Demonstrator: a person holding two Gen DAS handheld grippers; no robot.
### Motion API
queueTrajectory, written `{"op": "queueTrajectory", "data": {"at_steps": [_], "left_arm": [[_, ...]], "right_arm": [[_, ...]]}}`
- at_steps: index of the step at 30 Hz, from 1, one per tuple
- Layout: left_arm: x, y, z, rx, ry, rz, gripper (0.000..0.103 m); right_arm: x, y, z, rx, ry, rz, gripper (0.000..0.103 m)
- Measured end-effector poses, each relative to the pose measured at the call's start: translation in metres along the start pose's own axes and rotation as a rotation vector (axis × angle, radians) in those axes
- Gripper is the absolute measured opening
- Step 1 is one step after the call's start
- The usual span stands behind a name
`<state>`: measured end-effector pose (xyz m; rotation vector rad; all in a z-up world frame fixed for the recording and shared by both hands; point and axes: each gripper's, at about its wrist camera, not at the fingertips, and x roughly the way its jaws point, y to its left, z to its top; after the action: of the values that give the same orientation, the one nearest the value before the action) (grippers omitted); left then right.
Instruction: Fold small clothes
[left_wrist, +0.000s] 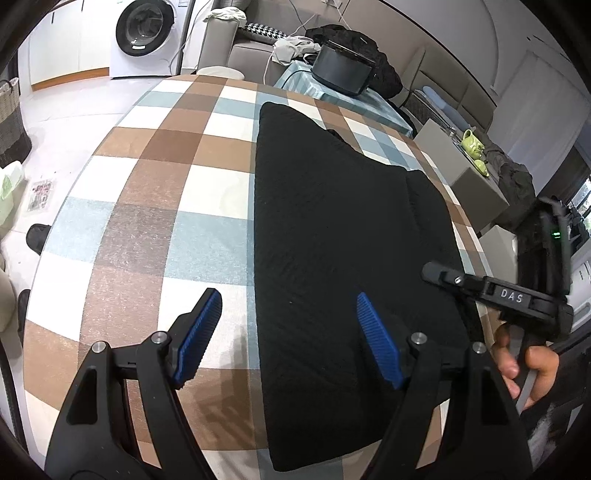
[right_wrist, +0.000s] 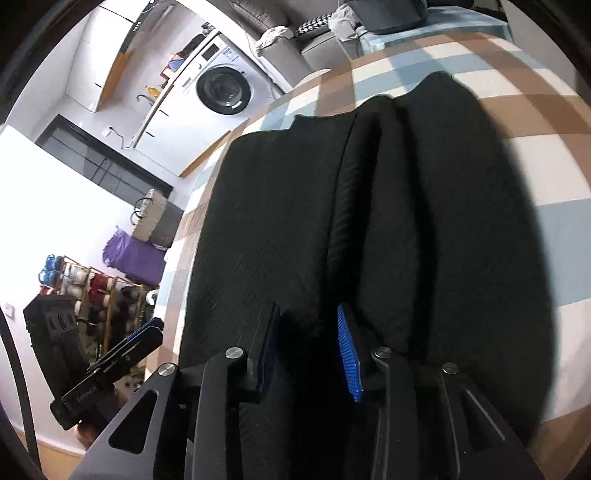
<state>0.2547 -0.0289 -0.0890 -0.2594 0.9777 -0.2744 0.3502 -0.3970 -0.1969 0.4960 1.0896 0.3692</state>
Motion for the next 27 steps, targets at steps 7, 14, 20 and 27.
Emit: {"op": "queueTrajectory", "data": {"at_steps": [7,14,20,27], "left_arm": [[0.006,-0.002,-0.006,0.011,0.023,-0.004,0.073],[0.008,-0.01,-0.021,0.054,0.062,-0.008,0.074],[0.01,-0.017,-0.039,0.084,0.095,-0.028,0.073],[0.009,-0.012,-0.041,0.063,0.093,-0.036,0.073]], "right_arm": [[-0.042,0.017,-0.008,-0.114,-0.15,-0.006,0.011],[-0.029,-0.004,-0.03,-0.036,-0.013,0.035,0.033],[-0.041,0.0,-0.069,-0.087,0.043,0.076,0.013],[-0.051,0.007,-0.063,-0.141,-0.025,-0.007,0.007]]}}
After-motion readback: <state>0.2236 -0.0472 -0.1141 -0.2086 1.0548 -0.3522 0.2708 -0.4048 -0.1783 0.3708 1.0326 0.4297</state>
